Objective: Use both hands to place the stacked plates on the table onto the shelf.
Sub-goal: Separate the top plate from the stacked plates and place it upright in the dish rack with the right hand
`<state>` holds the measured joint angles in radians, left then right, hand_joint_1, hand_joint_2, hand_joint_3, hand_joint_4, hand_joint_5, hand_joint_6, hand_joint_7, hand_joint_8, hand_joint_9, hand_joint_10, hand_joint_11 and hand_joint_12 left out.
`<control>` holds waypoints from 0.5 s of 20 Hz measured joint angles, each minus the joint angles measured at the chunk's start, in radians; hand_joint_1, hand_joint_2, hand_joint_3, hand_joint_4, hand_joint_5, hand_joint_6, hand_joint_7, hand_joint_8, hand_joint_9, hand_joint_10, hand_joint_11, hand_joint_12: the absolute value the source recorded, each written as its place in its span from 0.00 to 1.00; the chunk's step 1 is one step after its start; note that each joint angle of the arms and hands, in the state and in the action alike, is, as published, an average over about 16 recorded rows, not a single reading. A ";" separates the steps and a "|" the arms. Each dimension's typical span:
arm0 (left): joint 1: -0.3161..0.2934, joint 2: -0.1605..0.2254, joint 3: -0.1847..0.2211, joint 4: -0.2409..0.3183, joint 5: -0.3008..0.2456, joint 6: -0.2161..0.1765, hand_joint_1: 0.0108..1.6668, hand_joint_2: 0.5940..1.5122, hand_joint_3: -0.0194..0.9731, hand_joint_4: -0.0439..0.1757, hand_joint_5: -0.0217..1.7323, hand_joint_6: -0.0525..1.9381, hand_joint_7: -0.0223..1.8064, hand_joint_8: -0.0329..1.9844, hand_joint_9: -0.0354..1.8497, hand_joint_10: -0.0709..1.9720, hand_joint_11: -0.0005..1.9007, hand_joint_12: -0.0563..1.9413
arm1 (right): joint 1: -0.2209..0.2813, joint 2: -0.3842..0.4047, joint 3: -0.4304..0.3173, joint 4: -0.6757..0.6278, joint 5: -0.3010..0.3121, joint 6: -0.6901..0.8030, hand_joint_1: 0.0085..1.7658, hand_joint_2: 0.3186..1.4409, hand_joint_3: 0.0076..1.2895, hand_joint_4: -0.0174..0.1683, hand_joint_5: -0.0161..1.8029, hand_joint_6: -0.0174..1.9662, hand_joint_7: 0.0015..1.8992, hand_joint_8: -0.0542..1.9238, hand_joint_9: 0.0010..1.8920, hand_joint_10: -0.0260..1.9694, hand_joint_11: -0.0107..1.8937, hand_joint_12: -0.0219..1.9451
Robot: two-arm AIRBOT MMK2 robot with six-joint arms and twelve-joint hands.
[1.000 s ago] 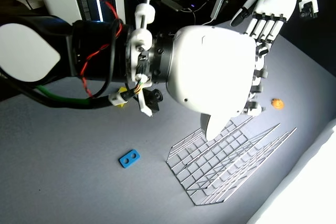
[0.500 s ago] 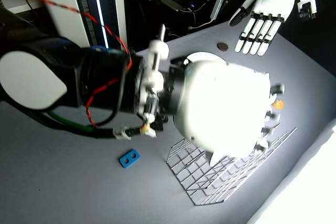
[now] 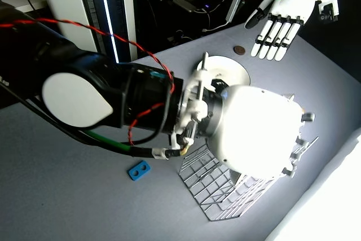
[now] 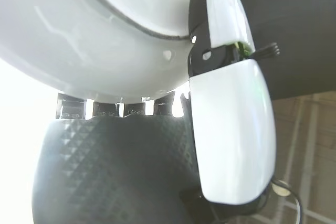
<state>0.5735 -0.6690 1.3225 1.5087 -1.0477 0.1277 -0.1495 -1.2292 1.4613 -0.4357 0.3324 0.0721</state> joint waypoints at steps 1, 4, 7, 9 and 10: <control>0.000 -0.001 0.000 0.000 0.000 0.000 0.00 0.58 0.03 0.21 0.07 0.03 0.05 0.02 0.03 0.04 0.01 0.03 | -0.004 -0.008 0.008 0.003 -0.004 0.001 0.69 0.61 0.00 0.22 0.54 0.48 0.53 0.49 0.63 0.01 0.40 0.51; 0.000 -0.002 0.001 0.000 0.000 0.000 0.00 0.58 0.03 0.21 0.07 0.03 0.05 0.02 0.03 0.04 0.01 0.03 | -0.019 -0.028 0.031 0.012 -0.013 0.003 0.69 0.61 0.00 0.22 0.53 0.49 0.53 0.49 0.62 0.01 0.39 0.50; 0.000 -0.005 0.004 0.000 0.000 0.000 0.00 0.58 0.03 0.21 0.07 0.03 0.05 0.02 0.03 0.04 0.01 0.03 | -0.034 -0.043 0.052 0.018 -0.016 0.005 0.69 0.61 0.00 0.21 0.53 0.49 0.53 0.49 0.62 0.01 0.39 0.50; 0.001 -0.006 0.005 0.000 0.001 0.000 0.00 0.58 0.03 0.21 0.07 0.03 0.04 0.02 0.03 0.04 0.01 0.03 | -0.044 -0.050 0.062 0.019 -0.014 0.006 0.69 0.61 0.00 0.21 0.53 0.50 0.53 0.49 0.62 0.01 0.38 0.50; 0.001 -0.007 0.005 0.000 0.001 0.000 0.00 0.58 0.03 0.21 0.07 0.03 0.04 0.02 0.03 0.04 0.01 0.03 | -0.049 -0.053 0.067 0.019 -0.012 0.006 0.69 0.61 0.00 0.21 0.53 0.51 0.53 0.49 0.61 0.01 0.38 0.50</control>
<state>0.5746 -0.6761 1.3279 1.5090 -1.0469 0.1277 -0.1983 -1.2819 1.5282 -0.4165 0.3208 0.0783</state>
